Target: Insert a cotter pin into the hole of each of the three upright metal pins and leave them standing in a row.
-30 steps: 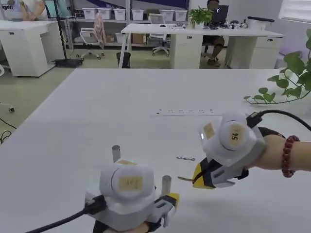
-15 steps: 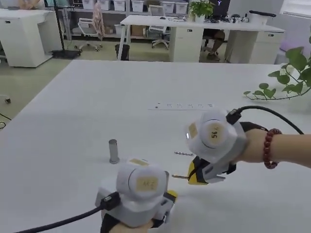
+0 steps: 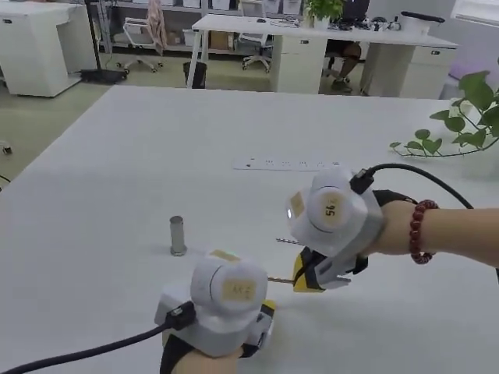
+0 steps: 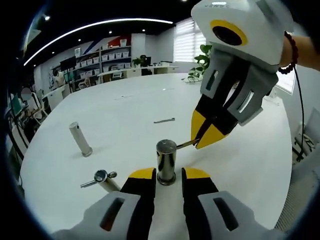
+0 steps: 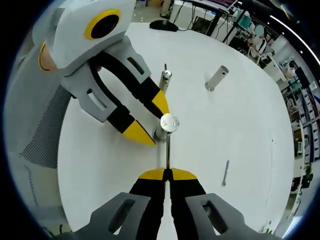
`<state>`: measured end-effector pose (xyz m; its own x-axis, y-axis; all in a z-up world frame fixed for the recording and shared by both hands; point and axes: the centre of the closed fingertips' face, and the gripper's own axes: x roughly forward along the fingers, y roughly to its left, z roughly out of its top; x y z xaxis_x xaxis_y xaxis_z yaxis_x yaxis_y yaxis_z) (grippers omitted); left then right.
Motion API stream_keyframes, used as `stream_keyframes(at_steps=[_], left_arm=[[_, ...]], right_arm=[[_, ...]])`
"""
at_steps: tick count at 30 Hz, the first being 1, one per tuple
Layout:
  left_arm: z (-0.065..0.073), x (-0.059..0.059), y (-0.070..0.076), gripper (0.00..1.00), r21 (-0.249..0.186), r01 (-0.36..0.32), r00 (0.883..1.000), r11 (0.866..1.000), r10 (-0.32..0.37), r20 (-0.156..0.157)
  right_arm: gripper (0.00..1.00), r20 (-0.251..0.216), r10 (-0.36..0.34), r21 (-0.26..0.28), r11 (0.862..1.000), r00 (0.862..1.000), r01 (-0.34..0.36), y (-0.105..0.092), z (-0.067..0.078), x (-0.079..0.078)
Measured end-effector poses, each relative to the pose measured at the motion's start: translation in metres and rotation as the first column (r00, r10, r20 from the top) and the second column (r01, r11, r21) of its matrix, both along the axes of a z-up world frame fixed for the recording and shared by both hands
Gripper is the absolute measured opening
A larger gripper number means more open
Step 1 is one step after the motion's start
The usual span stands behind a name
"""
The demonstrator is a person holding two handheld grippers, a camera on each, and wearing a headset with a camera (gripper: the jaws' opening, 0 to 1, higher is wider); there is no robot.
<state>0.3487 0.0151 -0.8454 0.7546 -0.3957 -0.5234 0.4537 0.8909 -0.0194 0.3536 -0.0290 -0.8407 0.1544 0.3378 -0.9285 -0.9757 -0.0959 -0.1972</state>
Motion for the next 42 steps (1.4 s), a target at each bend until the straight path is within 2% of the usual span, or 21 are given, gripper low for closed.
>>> stream_keyframes(at_steps=[11,14,23,29,33,42], left_arm=[[0.000,0.004,0.002,0.12,0.022,0.004,1.000,1.000,-0.004,0.018],[0.000,0.004,0.001,0.12,0.044,0.017,0.999,0.999,-0.019,0.028],[0.000,0.004,0.001,0.11,0.038,0.037,0.999,0.999,-0.038,0.019],[-0.001,0.004,-0.001,0.11,0.041,0.044,0.999,0.998,-0.045,0.024],[-0.001,0.004,-0.001,0.11,0.027,0.036,0.999,0.999,-0.036,0.016],[-0.001,0.004,-0.001,0.11,0.019,0.028,1.000,0.999,-0.028,0.011]], right_arm=[[0.03,0.002,0.011,0.007,1.000,1.000,-0.011,0.002,0.006,-0.001],[0.03,0.007,0.022,0.004,1.000,1.000,-0.022,0.002,0.007,-0.002],[0.03,0.024,0.047,-0.004,0.999,0.999,-0.047,0.006,0.012,-0.003],[0.04,0.006,0.033,0.019,0.999,0.999,-0.033,0.014,0.015,-0.005],[0.04,-0.017,0.008,0.051,0.999,1.000,-0.007,0.019,0.015,-0.007],[0.04,-0.040,-0.022,0.093,0.995,0.999,0.026,0.027,0.017,-0.007]])
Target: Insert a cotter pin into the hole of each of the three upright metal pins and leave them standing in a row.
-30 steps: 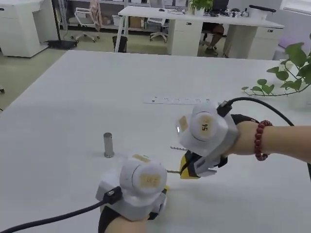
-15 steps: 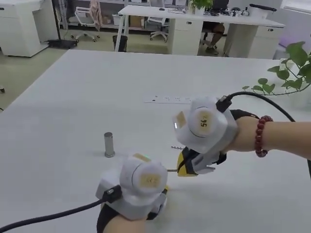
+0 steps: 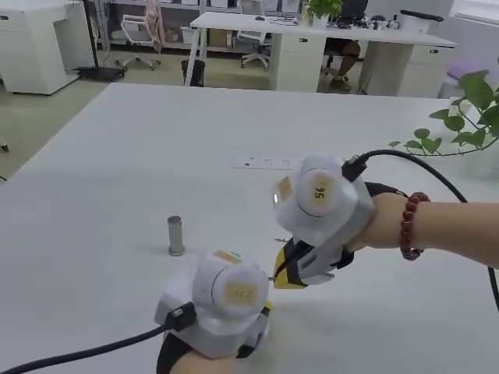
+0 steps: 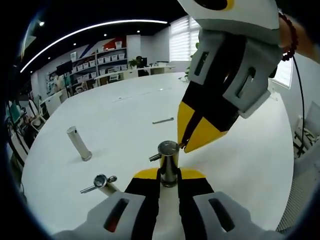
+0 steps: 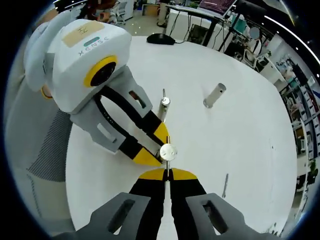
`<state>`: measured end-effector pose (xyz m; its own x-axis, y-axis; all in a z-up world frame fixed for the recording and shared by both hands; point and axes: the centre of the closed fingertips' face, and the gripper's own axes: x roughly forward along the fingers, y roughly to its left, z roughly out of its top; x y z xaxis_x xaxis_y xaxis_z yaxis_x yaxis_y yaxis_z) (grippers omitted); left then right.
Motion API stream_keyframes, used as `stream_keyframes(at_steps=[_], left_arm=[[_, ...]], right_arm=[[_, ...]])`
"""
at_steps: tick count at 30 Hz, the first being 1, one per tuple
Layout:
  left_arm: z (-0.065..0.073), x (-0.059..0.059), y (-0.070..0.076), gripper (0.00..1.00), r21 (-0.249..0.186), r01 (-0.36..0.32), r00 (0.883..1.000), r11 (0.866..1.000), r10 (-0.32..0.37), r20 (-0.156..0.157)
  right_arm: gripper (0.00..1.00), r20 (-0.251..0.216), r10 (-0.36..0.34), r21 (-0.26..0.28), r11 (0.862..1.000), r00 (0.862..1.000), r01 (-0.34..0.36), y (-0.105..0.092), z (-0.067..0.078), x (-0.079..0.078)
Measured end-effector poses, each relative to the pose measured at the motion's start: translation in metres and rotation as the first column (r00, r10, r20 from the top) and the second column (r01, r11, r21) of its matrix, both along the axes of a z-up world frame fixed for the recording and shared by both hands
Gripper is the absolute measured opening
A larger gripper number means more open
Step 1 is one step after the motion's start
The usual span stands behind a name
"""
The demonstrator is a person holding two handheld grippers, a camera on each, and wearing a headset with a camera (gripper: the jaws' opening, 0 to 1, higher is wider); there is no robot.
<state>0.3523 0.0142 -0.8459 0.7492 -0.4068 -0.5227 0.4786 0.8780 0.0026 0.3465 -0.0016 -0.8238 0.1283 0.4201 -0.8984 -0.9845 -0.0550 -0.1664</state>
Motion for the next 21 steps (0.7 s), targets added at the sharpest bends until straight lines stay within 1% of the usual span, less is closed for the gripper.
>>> stream_keyframes(at_steps=[8,10,13,16,21], left_arm=[[-0.0002,0.0005,-0.0001,0.11,0.003,-0.004,1.000,1.000,0.004,-0.001],[-0.0003,0.0006,0.0002,0.11,0.006,-0.006,1.000,1.000,0.006,-0.002],[-0.0004,0.0004,0.0000,0.11,0.015,-0.002,1.000,1.000,0.002,0.000],[-0.0005,0.0004,0.0001,0.11,0.010,-0.001,1.000,1.000,0.001,-0.002],[-0.0007,0.0005,-0.0002,0.11,0.014,-0.001,1.000,1.000,0.001,-0.003]], right_arm=[[0.05,-0.014,-0.026,0.053,0.998,1.000,0.027,0.0073,0.0003,-0.0001],[0.06,-0.006,-0.026,0.064,0.998,1.000,0.026,0.0078,0.0013,0.0008],[0.10,0.003,-0.036,0.083,0.996,0.999,0.035,0.0066,0.0049,0.0027],[0.10,-0.018,-0.053,0.114,0.992,0.998,0.055,0.0055,0.0094,0.0010],[0.10,-0.021,-0.065,0.112,0.991,0.998,0.067,-0.0006,0.0093,0.0004]])
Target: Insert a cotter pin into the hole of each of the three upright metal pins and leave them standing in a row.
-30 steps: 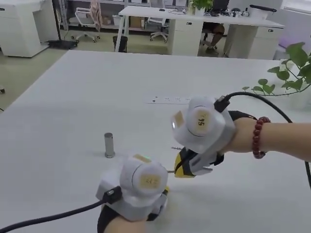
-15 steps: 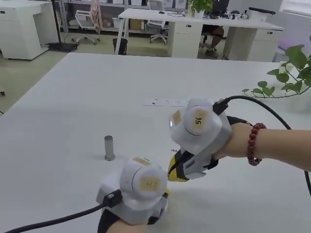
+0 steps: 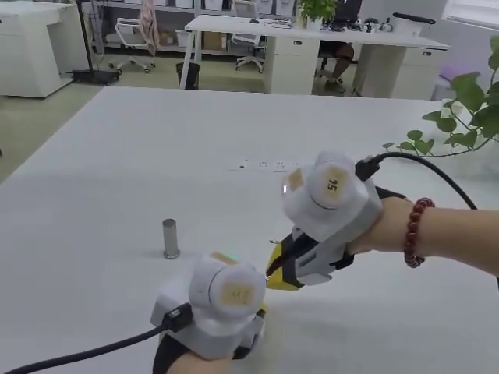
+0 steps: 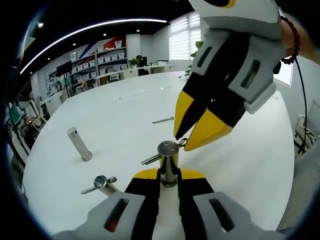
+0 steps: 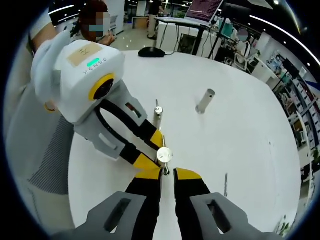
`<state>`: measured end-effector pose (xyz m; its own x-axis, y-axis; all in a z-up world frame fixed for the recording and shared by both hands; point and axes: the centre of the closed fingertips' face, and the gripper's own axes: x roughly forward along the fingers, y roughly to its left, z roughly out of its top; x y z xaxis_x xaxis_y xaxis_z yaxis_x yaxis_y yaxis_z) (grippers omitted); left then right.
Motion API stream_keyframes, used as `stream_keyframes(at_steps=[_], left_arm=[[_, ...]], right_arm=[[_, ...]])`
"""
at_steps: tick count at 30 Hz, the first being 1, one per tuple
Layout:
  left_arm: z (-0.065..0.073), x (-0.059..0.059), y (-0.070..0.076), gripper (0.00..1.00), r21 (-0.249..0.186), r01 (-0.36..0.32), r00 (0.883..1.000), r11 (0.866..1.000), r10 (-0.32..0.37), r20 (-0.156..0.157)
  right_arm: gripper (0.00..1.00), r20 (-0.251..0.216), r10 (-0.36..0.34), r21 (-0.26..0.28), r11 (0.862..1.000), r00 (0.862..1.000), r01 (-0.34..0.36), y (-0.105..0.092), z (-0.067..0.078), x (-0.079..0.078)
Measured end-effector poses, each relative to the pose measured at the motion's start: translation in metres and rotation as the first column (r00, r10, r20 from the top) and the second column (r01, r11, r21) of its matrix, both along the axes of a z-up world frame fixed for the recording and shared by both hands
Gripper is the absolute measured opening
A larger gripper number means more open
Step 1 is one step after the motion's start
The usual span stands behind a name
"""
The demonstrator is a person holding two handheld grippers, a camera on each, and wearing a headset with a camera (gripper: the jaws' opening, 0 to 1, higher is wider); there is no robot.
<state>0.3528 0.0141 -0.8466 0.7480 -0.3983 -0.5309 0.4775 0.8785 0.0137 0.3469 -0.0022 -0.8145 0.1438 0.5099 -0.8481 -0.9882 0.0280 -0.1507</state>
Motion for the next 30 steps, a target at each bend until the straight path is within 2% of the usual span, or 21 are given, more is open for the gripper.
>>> stream_keyframes(at_steps=[7,20,25,28,30], left_arm=[[-0.0001,0.0003,-0.0001,0.11,0.003,-0.002,1.000,1.000,0.002,-0.001],[-0.0002,0.0002,-0.0003,0.11,0.010,-0.003,1.000,1.000,0.003,-0.005],[-0.0008,0.0003,-0.0004,0.12,0.024,0.001,1.000,1.000,0.000,-0.009],[-0.0008,0.0003,-0.0008,0.12,0.048,0.008,1.000,0.999,-0.008,-0.011],[-0.0010,0.0003,-0.0001,0.12,0.044,0.005,1.000,0.999,-0.004,-0.017]], right_arm=[[0.05,0.006,0.013,-0.008,1.000,1.000,-0.013,-0.0024,-0.0018,-0.0019],[0.05,0.017,0.015,-0.010,1.000,1.000,-0.014,0.0043,-0.0019,-0.0017],[0.05,0.013,0.004,-0.006,1.000,1.000,-0.004,0.0048,-0.0023,-0.0013],[0.06,0.008,-0.005,-0.005,1.000,1.000,0.005,0.0051,-0.0041,-0.0019],[0.07,0.009,-0.006,-0.002,1.000,1.000,0.006,0.0058,-0.0046,-0.0029]])
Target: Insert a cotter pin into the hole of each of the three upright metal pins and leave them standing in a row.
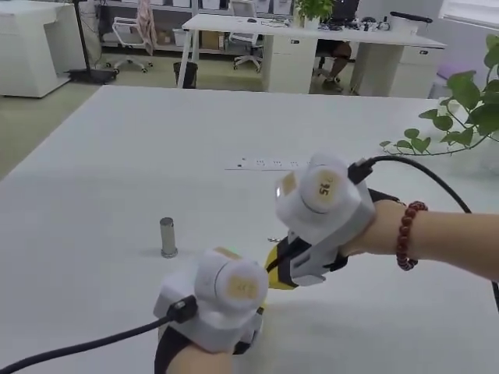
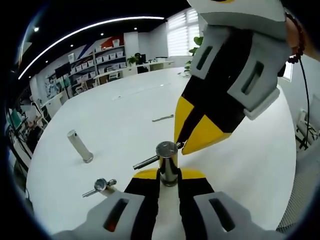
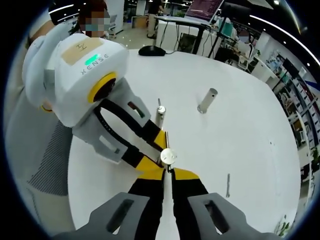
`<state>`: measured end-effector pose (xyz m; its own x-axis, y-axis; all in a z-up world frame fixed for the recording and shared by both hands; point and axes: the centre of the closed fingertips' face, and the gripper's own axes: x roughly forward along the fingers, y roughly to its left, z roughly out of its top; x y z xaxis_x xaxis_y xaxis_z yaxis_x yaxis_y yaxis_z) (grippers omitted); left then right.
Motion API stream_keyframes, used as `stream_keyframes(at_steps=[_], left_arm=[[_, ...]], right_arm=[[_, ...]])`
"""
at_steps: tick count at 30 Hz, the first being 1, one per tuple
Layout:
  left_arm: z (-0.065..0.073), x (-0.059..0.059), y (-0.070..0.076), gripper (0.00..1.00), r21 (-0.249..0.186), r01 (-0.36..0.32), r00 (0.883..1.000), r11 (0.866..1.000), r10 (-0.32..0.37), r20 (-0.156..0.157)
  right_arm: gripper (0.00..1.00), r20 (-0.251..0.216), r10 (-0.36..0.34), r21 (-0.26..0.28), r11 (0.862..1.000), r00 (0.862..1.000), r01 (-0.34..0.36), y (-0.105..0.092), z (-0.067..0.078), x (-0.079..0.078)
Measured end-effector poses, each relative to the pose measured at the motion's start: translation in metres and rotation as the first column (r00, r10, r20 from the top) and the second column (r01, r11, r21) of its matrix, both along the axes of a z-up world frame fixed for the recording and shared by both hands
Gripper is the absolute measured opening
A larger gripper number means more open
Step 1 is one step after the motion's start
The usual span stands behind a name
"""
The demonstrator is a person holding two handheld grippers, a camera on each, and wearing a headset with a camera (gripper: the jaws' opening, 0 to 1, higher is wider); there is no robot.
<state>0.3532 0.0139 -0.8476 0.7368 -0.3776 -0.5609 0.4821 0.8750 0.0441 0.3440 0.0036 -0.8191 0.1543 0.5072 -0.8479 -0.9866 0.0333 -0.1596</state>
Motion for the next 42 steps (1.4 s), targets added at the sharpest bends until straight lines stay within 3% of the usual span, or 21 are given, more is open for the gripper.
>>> stream_keyframes(at_steps=[10,16,26,30,33,40,42], left_arm=[[-0.001,-0.003,0.005,0.19,-0.008,-0.015,1.000,1.000,0.015,-0.024],[0.001,-0.010,0.004,0.20,-0.022,-0.006,0.999,1.000,0.005,-0.036],[0.005,-0.026,0.005,0.25,-0.055,0.004,0.998,0.998,-0.008,-0.070],[0.013,-0.031,0.003,0.25,-0.082,0.014,0.999,0.997,-0.019,-0.050],[0.013,-0.038,0.006,0.29,-0.090,0.019,0.998,0.996,-0.024,-0.059],[0.020,-0.051,0.015,0.36,-0.116,0.013,0.998,0.993,-0.020,-0.058],[0.021,-0.058,0.017,0.37,-0.144,0.018,0.996,0.989,-0.030,-0.080]], right_arm=[[0.12,-0.023,-0.016,0.017,1.000,1.000,0.017,0.001,0.000,-0.003],[0.17,-0.054,-0.056,0.072,0.996,0.997,0.060,0.003,0.004,-0.005],[0.22,-0.137,-0.139,0.167,0.973,0.981,0.161,0.003,0.021,-0.009],[0.23,-0.162,-0.168,0.206,0.958,0.972,0.199,0.005,0.029,-0.008],[0.24,-0.183,-0.184,0.232,0.946,0.966,0.224,0.008,0.035,-0.008],[0.29,-0.188,-0.225,0.269,0.925,0.956,0.270,0.014,0.046,-0.003],[0.30,-0.182,-0.227,0.276,0.922,0.957,0.271,0.016,0.050,-0.002]])
